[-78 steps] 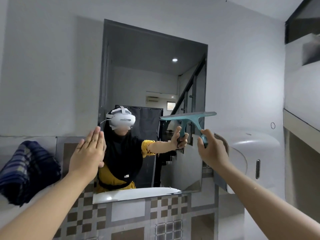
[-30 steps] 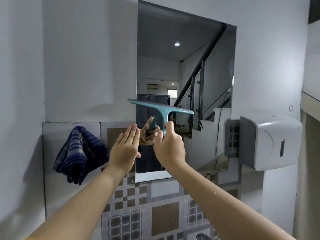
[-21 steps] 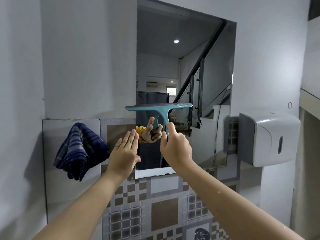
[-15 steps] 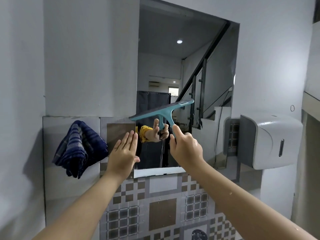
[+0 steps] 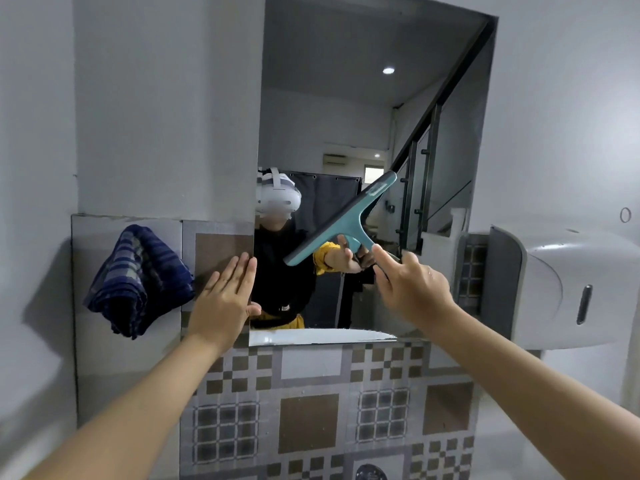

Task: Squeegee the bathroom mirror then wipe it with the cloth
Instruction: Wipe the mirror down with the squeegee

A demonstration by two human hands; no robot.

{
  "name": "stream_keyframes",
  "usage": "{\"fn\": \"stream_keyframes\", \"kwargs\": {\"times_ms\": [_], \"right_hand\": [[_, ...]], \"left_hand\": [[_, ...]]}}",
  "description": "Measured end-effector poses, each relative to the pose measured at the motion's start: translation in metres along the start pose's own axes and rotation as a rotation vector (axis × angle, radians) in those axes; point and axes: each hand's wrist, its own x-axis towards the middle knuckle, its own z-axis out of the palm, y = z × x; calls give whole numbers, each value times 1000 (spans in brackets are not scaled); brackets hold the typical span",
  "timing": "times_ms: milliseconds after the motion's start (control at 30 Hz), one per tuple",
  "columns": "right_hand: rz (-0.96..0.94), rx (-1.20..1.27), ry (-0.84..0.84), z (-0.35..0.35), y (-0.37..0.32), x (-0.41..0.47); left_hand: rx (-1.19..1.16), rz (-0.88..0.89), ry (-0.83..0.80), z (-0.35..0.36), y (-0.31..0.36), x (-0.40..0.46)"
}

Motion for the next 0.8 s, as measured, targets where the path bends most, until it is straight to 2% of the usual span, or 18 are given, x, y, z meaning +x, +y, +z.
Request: {"fn": "stream_keyframes", "kwargs": {"times_ms": [467,800], "right_hand": [[4,130,-35,19,107,-58],[83,279,-129,24,115,-81]], "left_hand": [[77,-86,-49,-3,13,3],[95,-101,-70,-5,20,4]]}}
